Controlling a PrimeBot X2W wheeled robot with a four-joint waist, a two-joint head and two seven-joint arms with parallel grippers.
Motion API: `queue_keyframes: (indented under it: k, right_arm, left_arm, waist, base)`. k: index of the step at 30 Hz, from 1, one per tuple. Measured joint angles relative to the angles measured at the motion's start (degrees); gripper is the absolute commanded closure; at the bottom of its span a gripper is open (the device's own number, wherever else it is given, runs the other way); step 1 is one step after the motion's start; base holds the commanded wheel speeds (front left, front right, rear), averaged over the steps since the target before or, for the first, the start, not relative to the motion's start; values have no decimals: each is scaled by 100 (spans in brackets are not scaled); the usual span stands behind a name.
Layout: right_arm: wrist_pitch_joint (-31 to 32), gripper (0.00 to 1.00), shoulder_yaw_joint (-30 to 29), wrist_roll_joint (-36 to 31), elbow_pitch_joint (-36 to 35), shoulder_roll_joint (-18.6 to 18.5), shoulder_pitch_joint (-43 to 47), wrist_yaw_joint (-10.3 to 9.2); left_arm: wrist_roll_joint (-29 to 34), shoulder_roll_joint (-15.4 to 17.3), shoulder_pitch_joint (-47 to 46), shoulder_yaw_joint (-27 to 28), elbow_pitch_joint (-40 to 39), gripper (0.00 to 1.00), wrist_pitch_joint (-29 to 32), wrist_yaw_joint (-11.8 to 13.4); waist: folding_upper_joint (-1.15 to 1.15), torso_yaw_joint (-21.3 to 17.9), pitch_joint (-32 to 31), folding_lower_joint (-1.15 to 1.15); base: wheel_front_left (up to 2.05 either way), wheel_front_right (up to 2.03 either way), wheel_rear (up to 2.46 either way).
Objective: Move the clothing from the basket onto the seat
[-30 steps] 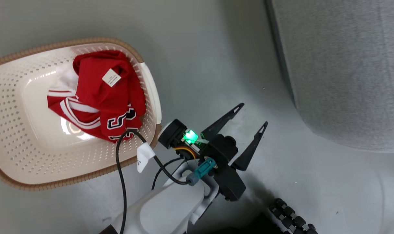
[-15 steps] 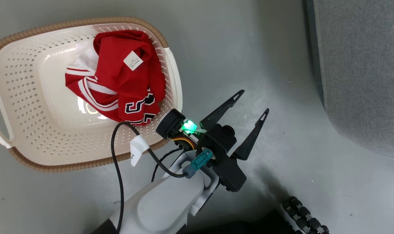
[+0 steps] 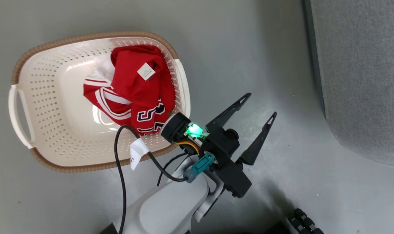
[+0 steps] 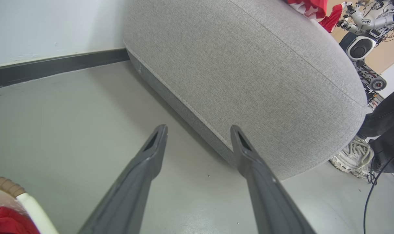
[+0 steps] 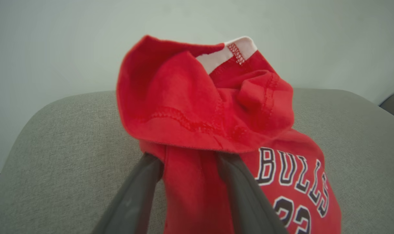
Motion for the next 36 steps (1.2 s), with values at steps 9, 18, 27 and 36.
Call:
queue_keyframes:
  k: [9, 18, 27, 36]
  right_arm:
    - [0, 0, 311, -43, -170, 11, 528, -1]
    - [1, 0, 564, -42, -538, 324, 1082, -1]
    - [1, 0, 871, -45, -961, 804, 1562, -1]
    - [1, 0, 1015, -41, -1247, 1062, 1977, -1]
  left_arm:
    - [-138, -1, 204, 65, -78, 0, 0, 0]
    - [-237, -10, 449, 234, -5, 0, 0, 0]
    - [-368, -26, 808, 615, 202, 0, 1, 0]
    - [-399, -53, 1224, 1226, 504, 0, 1, 0]
  waist:
    - [0, 202, -432, 0]
    - [0, 397, -979, 0]
    - [0, 583, -1605, 0]
    - [-1, 768, -2200, 0]
  base:
    - [0, 0, 0]
    - [0, 0, 0]
    - [0, 0, 0]
    - [0, 0, 0]
